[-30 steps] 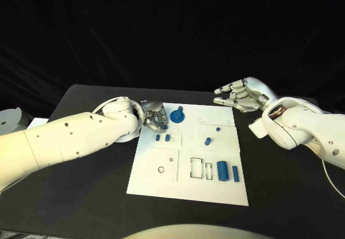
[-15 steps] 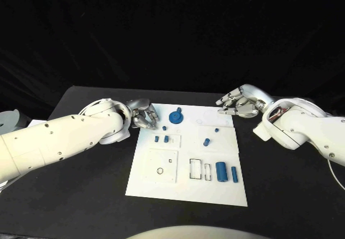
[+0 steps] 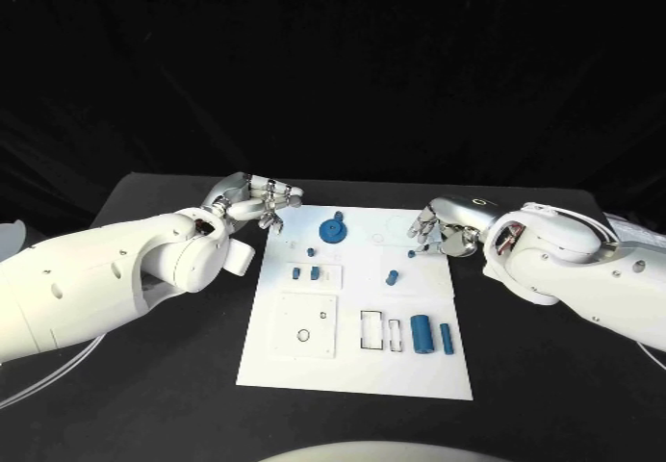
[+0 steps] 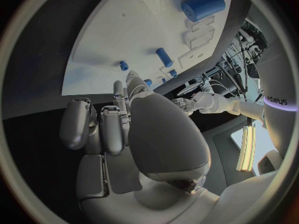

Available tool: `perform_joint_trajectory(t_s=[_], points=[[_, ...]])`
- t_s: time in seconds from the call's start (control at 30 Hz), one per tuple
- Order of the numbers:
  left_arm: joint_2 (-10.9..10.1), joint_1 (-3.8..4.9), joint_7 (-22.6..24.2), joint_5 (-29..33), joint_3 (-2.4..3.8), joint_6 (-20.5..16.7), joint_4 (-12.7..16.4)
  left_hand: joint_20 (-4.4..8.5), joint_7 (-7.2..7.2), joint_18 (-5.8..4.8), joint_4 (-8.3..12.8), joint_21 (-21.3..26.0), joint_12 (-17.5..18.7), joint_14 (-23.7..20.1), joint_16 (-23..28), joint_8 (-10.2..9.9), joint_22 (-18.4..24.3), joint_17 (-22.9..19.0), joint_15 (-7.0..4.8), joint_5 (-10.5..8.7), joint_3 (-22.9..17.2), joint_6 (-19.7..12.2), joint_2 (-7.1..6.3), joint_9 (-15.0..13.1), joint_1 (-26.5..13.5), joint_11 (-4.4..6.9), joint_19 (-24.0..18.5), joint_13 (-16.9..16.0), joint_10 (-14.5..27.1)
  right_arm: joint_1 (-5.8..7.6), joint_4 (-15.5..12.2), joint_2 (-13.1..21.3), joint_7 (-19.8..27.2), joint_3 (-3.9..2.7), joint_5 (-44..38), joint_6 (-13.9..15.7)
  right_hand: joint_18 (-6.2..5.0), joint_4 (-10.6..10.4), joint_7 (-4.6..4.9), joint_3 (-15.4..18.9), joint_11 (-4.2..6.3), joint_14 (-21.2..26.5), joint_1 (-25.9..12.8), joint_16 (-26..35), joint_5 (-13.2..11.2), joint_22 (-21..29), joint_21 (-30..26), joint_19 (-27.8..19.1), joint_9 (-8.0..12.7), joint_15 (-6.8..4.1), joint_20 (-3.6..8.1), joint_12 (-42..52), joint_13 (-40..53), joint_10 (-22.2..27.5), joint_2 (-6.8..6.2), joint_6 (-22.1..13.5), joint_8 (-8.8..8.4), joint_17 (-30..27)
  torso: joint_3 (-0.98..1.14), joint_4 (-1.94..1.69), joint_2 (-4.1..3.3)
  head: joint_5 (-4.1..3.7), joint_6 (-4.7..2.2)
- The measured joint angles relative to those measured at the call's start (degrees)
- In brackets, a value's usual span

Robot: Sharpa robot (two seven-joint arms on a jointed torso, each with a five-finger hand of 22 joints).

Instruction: Assemble the parts on the task board

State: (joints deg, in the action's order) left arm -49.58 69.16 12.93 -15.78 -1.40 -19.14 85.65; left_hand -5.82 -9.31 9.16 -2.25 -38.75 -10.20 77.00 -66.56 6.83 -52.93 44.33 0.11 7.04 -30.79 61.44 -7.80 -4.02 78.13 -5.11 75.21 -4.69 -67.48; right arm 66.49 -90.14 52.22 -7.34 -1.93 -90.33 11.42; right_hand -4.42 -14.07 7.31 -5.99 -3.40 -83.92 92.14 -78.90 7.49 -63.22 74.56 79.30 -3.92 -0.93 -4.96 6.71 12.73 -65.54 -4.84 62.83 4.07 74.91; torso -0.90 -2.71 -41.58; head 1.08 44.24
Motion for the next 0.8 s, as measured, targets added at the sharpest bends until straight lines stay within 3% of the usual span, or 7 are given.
perform_joint_trajectory(t_s=[0.2,0.33,0.63,0.7,0.8], points=[[-1.06,-0.09,4.7,15.46,-0.23,0.77,2.14,0.0,0.0,0.18,-0.98,1.17,-0.44,-0.39,0.0,0.0,0.96,-0.42,-0.01,0.0,1.8,0.0,-0.36,0.0,-1.41,0.0,-0.4,-0.09,0.0,-0.83,-0.25,-0.93,-1.59,0.07,-6.48,-1.12,0.0,-0.55,-0.19,-2.11,0.0,0.0,-0.53,1.1,-0.66,1.16,-0.89,0.1,0.0,-0.42,0.22,-0.88,-2.64,0.0,-0.99,-0.19,-0.22,0.0,-0.03,-0.03,-0.02,-0.63,-0.04],[-1.45,-0.1,6.18,20.47,-0.26,1.39,2.75,0.0,0.0,0.18,-0.74,1.6,-0.67,-0.4,0.0,0.0,1.27,-0.63,-0.01,0.0,2.04,0.0,-0.36,0.0,-1.41,0.0,-0.4,-0.09,0.0,-1.04,-0.12,-1.43,-2.38,0.13,-8.95,-1.84,-0.01,-0.65,-0.19,-2.83,0.0,0.0,-0.75,1.34,-0.78,1.48,-1.13,-0.07,0.0,-0.42,0.39,-1.09,-3.51,0.0,-1.21,-0.19,-0.22,0.0,-0.02,-0.04,-0.05,-0.66,-0.07],[-1.73,-0.12,7.68,24.75,-0.3,2.23,3.33,0.0,0.0,0.18,-0.51,2.14,-0.68,-0.61,0.0,0.22,1.65,-0.86,-0.21,0.0,2.27,-0.01,-0.36,0.0,-1.41,0.0,-0.4,-0.15,0.01,-1.55,0.87,-2.76,-3.14,0.33,-11.39,-3.17,-0.01,-0.61,-0.39,-5.06,0.0,0.0,-0.75,1.68,-1.52,1.88,-1.37,-0.09,-0.01,-0.42,0.37,-1.23,-5.02,0.0,-1.21,0.01,-0.22,-0.01,0.02,0.03,-0.13,-0.55,0.01],[-1.76,-0.12,7.84,25.17,-0.3,2.34,3.46,0.21,0.0,0.18,-0.51,2.45,-0.68,-0.61,0.0,0.21,1.83,-1.0,-0.22,0.0,2.27,-0.01,-0.36,0.0,-1.41,0.0,-0.6,-0.15,0.01,-1.63,1.23,-3.05,-3.21,0.36,-11.69,-3.44,-0.83,-0.55,-0.39,-5.79,0.11,0.0,-0.75,1.68,-1.89,1.96,-1.61,-0.09,-0.01,-0.42,0.36,-1.23,-5.46,-0.12,-1.21,0.01,-0.22,-0.01,0.02,0.01,-0.14,-0.54,0.06],[-1.77,-0.12,7.97,25.58,-0.3,2.47,3.55,0.21,0.0,0.19,-0.56,2.46,-0.68,-0.72,0.0,0.22,1.95,-1.13,-0.11,0.0,2.52,-0.01,-0.36,-0.01,-1.41,-0.01,-0.61,-0.15,0.01,-1.66,1.73,-3.4,-3.27,0.34,-12.01,-3.67,-0.87,-0.48,-0.63,-6.93,0.01,0.0,-0.75,1.98,-2.45,2.04,-1.61,-0.1,-0.01,-0.42,0.36,-1.45,-6.04,-0.4,-1.21,0.26,-0.22,-0.01,0.02,-0.02,-0.14,-0.54,0.14]])
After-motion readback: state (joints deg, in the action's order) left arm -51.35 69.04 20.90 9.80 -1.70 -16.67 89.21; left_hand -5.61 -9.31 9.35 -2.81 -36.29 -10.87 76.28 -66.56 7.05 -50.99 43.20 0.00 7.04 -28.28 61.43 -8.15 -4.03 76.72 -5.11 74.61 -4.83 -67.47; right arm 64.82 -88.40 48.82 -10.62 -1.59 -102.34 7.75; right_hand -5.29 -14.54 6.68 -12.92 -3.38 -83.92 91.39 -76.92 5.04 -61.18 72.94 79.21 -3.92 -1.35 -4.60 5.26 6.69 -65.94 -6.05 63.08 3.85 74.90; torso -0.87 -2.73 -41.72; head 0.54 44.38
